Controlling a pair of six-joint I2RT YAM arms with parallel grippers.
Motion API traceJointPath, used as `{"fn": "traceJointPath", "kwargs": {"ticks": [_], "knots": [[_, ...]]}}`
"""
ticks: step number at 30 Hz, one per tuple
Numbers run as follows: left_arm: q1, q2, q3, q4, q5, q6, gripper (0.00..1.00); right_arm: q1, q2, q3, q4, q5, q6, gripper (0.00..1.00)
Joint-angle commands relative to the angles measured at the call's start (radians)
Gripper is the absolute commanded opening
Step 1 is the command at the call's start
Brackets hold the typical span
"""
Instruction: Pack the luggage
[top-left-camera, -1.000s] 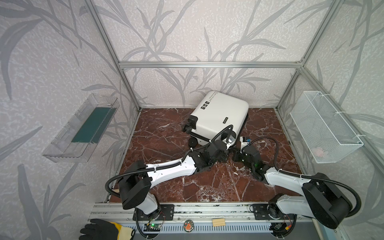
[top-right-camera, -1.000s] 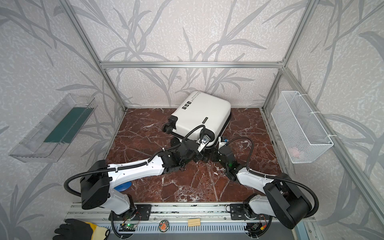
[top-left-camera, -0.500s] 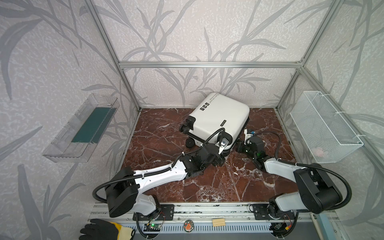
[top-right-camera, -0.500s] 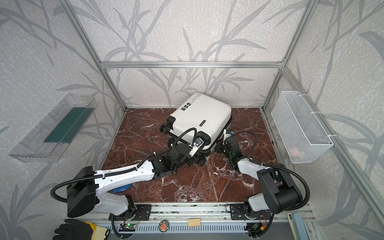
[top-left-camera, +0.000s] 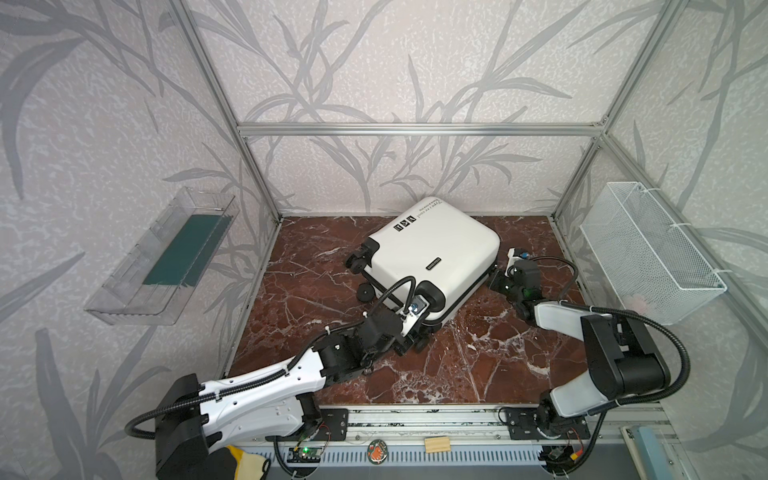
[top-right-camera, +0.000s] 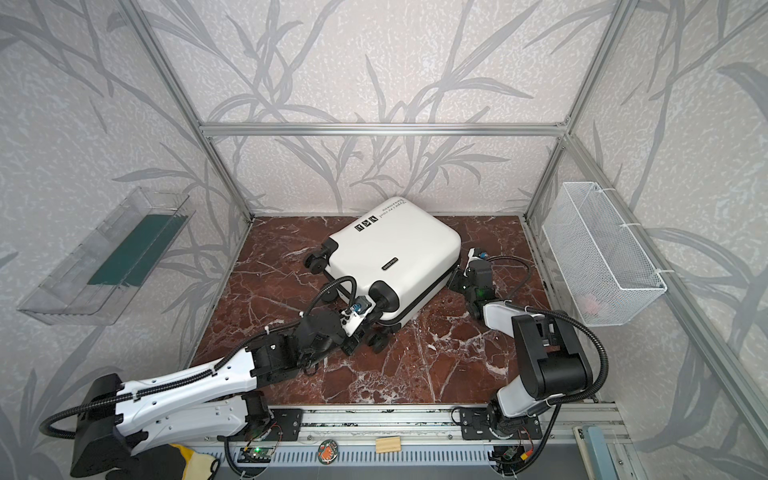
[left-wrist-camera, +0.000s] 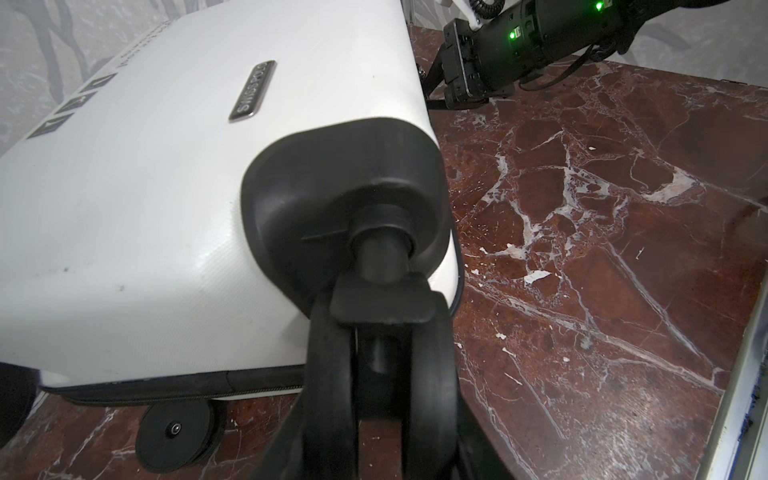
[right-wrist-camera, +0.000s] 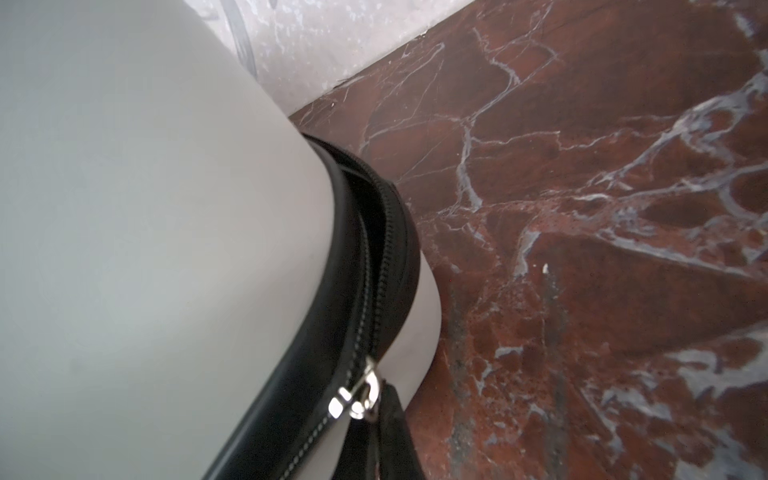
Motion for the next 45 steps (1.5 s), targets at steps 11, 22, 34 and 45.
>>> {"fn": "traceJointPath", "kwargs": {"ticks": [11, 22, 34, 45], "knots": [[0.008, -0.16, -0.006, -0.086, -0.14, -0.055, 0.0, -0.135, 0.2, 0.115, 0.059, 0.073, 0.153, 0.0], [0.006, -0.149, 0.009, -0.07, -0.133, -0.066, 0.34, -0.146, 0.05, 0.065, 0.003, -0.079, 0.148, 0.35], [0.014, -0.203, 0.055, -0.035, -0.179, -0.165, 0.76, -0.142, -0.104, 0.247, -0.288, -0.18, 0.131, 0.65], [0.347, -0.104, 0.275, -0.304, -0.069, -0.548, 0.83, -0.077, 0.122, 0.729, -0.604, -0.379, -0.001, 0.76]]}}
